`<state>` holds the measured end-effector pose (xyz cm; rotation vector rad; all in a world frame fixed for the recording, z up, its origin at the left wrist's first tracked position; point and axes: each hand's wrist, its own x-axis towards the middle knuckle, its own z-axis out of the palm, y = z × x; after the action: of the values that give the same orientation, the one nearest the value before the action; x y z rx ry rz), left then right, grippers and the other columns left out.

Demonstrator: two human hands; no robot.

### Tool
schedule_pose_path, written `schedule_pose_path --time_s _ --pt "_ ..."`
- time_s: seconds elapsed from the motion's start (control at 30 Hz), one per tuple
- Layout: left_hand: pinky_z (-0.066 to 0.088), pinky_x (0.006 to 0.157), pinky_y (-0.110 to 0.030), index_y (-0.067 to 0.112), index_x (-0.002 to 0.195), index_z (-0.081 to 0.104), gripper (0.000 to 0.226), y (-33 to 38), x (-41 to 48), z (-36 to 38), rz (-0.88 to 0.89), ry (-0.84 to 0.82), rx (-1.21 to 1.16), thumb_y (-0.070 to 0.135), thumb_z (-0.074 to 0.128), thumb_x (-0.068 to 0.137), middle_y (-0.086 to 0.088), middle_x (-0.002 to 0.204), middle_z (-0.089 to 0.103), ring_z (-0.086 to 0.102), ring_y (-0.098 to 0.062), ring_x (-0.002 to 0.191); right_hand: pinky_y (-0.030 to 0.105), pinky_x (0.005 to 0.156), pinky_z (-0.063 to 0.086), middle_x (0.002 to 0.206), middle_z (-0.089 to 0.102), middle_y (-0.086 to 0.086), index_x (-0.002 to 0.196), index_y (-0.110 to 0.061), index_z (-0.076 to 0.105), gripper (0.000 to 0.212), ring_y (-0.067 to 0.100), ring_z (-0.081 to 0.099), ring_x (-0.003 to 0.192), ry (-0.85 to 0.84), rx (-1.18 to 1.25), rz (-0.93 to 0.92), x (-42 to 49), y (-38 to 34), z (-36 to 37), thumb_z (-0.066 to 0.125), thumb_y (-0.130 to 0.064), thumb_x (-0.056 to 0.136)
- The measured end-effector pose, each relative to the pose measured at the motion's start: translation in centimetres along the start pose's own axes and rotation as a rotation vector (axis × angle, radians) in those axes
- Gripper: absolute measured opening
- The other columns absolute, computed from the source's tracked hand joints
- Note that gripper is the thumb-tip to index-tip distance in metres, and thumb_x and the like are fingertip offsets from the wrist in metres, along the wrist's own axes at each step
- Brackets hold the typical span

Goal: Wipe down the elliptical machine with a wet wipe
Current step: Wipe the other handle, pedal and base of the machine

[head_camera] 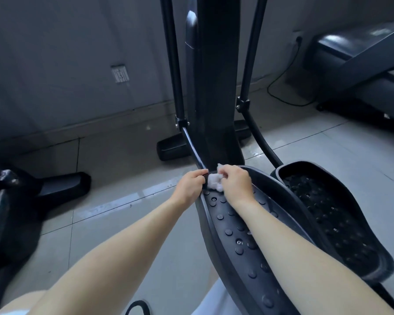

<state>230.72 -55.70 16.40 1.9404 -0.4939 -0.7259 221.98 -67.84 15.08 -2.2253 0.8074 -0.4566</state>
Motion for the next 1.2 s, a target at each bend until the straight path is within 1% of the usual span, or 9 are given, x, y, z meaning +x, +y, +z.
schedule_pose_path --time_s 0.17,0.3,0.47,0.57,0.7,0.8,0.9,1.1,1.2 --pt "0.038 0.116 -0.032 0.017 0.137 0.064 0.048 -0.5 0.3 0.0 -0.027 0.014 0.019 0.006 0.046 0.094 0.002 0.137 0.064 0.054 -0.014 0.130 0.033 0.072 0.038 0.100 0.057 0.007 0.107 -0.003 0.067 0.025 0.029 0.058 0.094 0.118 -0.015 0.080 1.1 2.0 -0.7 0.043 -0.009 0.102" --pt "0.040 0.111 -0.028 0.016 0.135 0.065 0.047 -0.8 0.5 0.2 -0.027 0.025 -0.026 0.006 0.046 0.094 0.001 0.135 0.065 0.055 -0.014 0.128 0.030 0.085 0.041 0.119 0.059 0.012 0.126 -0.005 0.067 0.032 0.028 0.057 0.108 -0.004 -0.075 -0.055 0.6 0.5 0.9 0.063 -0.016 0.097" --pt "0.052 0.091 -0.024 0.016 0.113 0.076 0.043 -0.8 0.0 0.2 0.005 -0.035 -0.095 0.000 0.044 0.089 -0.006 0.111 0.076 0.067 -0.012 0.100 0.019 0.077 0.043 0.101 0.055 -0.012 0.111 -0.006 0.066 0.017 -0.002 0.058 0.087 -0.122 0.086 -0.071 -1.1 -0.8 2.8 0.058 -0.011 0.097" --pt "0.048 0.107 -0.032 0.016 0.123 0.072 0.044 -0.9 0.2 0.1 -0.023 -0.008 -0.072 0.004 0.046 0.089 -0.004 0.119 0.073 0.063 -0.013 0.115 0.026 0.071 0.035 0.092 0.058 -0.004 0.097 -0.006 0.070 0.026 0.013 0.054 0.083 -0.119 -0.019 -0.102 -1.2 -0.4 2.0 0.048 -0.018 0.103" --pt "0.037 0.117 -0.035 0.016 0.137 0.064 0.047 -0.6 -0.2 0.2 -0.028 0.018 -0.022 0.007 0.045 0.095 0.003 0.136 0.064 0.054 -0.014 0.130 0.036 0.069 0.040 0.085 0.057 0.003 0.081 -0.011 0.052 0.034 0.028 0.057 0.080 0.053 -0.145 0.093 -0.5 2.2 -0.3 0.038 -0.033 0.104" --pt "0.036 0.118 -0.035 0.017 0.137 0.064 0.047 -0.6 -0.3 0.2 -0.031 0.022 -0.024 0.008 0.045 0.095 0.004 0.137 0.063 0.053 -0.013 0.131 0.034 0.076 0.041 0.106 0.058 0.006 0.099 -0.008 0.059 0.018 0.026 0.055 0.095 0.050 -0.145 0.146 -0.4 2.5 -0.9 0.043 -0.014 0.103" --pt "0.036 0.117 -0.035 0.018 0.136 0.064 0.047 -0.6 -0.4 0.2 -0.043 0.024 -0.034 0.008 0.045 0.095 0.004 0.136 0.064 0.054 -0.014 0.130 0.028 0.076 0.036 0.110 0.060 0.007 0.116 -0.005 0.069 0.027 0.027 0.054 0.108 -0.021 -0.097 0.112 -0.6 1.1 0.0 0.046 -0.007 0.102" --pt "0.038 0.115 -0.034 0.025 0.130 0.067 0.053 -0.7 -0.3 0.1 -0.056 0.003 -0.049 0.023 0.045 0.081 0.001 0.129 0.069 0.055 -0.013 0.127 0.035 0.074 0.050 0.079 0.073 0.004 0.080 -0.013 0.077 0.022 0.021 0.066 0.082 -0.235 0.124 -0.076 -1.8 -1.0 0.6 0.058 -0.009 0.088" --pt "0.036 0.118 -0.035 0.019 0.135 0.065 0.048 -0.6 -0.4 0.2 -0.025 0.000 -0.054 0.011 0.045 0.091 0.003 0.137 0.063 0.052 -0.012 0.130 0.033 0.080 0.048 0.092 0.068 -0.001 0.089 -0.012 0.076 0.025 0.017 0.062 0.092 -0.064 0.130 -0.038 -0.2 0.3 -0.1 0.054 -0.018 0.097"
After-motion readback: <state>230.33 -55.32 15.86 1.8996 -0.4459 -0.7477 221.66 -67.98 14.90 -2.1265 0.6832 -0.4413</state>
